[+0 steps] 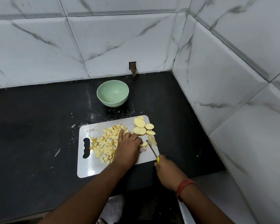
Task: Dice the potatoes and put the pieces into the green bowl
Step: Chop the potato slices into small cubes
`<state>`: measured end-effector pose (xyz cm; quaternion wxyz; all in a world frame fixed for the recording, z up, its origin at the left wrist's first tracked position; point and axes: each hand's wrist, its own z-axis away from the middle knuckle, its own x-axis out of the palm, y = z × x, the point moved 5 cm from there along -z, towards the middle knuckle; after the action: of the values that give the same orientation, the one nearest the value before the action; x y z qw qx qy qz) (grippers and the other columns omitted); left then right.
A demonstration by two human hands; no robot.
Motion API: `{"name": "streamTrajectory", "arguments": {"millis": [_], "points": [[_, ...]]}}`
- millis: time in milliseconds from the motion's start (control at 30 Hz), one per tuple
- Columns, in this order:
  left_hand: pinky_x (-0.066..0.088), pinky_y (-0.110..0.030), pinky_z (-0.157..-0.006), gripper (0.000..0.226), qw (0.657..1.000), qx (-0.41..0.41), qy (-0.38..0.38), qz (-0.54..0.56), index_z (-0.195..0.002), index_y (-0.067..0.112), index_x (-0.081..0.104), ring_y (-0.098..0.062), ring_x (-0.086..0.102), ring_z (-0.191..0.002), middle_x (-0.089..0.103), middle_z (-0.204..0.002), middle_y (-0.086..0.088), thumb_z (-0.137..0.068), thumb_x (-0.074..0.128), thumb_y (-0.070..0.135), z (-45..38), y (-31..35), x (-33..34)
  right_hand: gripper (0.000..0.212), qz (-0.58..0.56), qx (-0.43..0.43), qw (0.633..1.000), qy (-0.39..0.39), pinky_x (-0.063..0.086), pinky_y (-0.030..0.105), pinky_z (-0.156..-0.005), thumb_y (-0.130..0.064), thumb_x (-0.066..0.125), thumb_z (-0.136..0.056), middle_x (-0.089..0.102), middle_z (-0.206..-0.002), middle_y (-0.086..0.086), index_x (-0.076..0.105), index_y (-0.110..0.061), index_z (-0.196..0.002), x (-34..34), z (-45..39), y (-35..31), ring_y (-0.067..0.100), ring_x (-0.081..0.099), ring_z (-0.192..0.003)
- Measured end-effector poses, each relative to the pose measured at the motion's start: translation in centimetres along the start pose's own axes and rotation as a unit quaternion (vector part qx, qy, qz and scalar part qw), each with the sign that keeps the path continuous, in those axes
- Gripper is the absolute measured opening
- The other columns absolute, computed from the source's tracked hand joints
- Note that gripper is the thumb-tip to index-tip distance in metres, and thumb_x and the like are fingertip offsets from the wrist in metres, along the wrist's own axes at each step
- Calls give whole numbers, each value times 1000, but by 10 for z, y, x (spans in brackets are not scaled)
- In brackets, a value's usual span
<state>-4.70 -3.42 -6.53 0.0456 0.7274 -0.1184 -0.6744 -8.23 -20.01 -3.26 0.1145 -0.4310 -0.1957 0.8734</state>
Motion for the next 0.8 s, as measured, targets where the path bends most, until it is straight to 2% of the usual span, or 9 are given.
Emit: {"name": "streamTrajectory", "arguments": {"millis": [100, 233, 433, 600, 700, 800], "points": [[21, -58, -120, 16, 1000, -3, 1, 4, -88, 23, 68, -22, 56, -96, 61, -92, 7, -81, 80, 31, -2, 1, -2, 27, 6, 11, 1000, 9, 44, 30, -72, -26, 35, -104, 62, -106, 13, 42, -8, -123, 0, -3, 0, 21, 59, -87], [15, -56, -123, 17, 1000, -5, -5, 9, -90, 22, 67, -21, 54, -100, 61, -95, 6, -88, 72, 37, -4, 1, -5, 26, 11, 18, 1000, 4, 42, 29, -70, -28, 34, -105, 60, -98, 9, 42, -10, -122, 1, -6, 1, 20, 59, -86], [4, -51, -125, 19, 1000, -9, -19, 6, -104, 22, 68, -20, 50, -111, 61, -109, 6, -95, 64, 37, -2, 4, -7, 23, 20, 4, 1000, 10, 40, 29, -67, -27, 34, -104, 58, -94, 9, 43, -9, -116, 6, -6, -2, 22, 59, -85], [9, -52, -125, 17, 1000, -10, -4, 7, -101, 21, 70, -22, 53, -108, 63, -107, 5, -91, 70, 35, -1, 4, -7, 22, 31, 5, 999, -1, 31, 23, -51, -23, 35, -104, 46, -76, -1, 43, -7, -117, 12, -11, -4, 12, 48, -66], [17, -55, -123, 18, 1000, -12, 10, 9, -96, 19, 70, -23, 55, -103, 63, -101, 4, -89, 73, 36, 1, 5, -6, 23, 40, 15, 999, -12, 27, 22, -48, -16, 37, -102, 43, -73, -2, 39, -5, -122, 15, -14, -4, 8, 44, -60], [19, -54, -123, 14, 1000, -18, 17, 10, -97, 20, 71, -24, 57, -102, 64, -102, 3, -89, 70, 31, 2, 5, -6, 28, 52, 16, 998, -25, 31, 22, -50, -14, 40, -101, 51, -78, 2, 37, -4, -127, 20, -10, 0, 10, 49, -63]]}}
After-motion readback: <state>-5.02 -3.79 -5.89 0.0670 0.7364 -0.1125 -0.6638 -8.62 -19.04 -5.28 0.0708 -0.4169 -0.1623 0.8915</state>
